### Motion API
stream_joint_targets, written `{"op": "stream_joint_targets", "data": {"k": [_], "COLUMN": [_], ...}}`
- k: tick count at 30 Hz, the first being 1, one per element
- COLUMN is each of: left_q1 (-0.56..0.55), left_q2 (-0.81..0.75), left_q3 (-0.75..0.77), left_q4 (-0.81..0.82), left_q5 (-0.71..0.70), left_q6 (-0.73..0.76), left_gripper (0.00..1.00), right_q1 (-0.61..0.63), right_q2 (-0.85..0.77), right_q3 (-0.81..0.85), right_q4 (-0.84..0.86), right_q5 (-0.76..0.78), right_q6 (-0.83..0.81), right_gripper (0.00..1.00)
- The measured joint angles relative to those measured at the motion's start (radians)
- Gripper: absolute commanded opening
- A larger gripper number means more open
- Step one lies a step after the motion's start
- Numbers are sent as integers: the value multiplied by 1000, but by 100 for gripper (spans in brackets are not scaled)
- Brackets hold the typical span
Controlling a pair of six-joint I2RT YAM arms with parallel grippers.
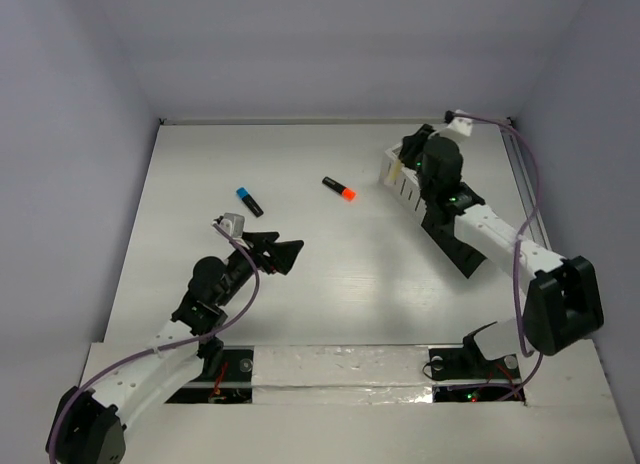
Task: Sort the stationery into containers
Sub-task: Place the pen in the storage box.
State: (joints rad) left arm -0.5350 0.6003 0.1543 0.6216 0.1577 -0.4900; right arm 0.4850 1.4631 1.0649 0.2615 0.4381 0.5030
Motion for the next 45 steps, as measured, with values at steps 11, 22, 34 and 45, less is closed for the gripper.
{"op": "stream_joint_targets", "data": {"k": [11,22,34,45], "left_q1": [0,0,0,0], "left_q2": [37,54,48,35], "left_q3": [0,0,0,0], "left_q4": [30,40,40,40], "left_q5": [19,22,21,18], "left_q6": [-11,-12,-13,-13], "left_gripper": [82,81,81,80], "right_q1": [-209,-223,-175,-116], "right_q2": [-26,131,38,-145], "right_q3": [-34,-32,-167,-243], "right_q4": [53,161,234,207], "right_q5": [230,289,299,241], "right_q6": [-256,-439,-406,-338], "right_gripper": [0,0,19,66]}}
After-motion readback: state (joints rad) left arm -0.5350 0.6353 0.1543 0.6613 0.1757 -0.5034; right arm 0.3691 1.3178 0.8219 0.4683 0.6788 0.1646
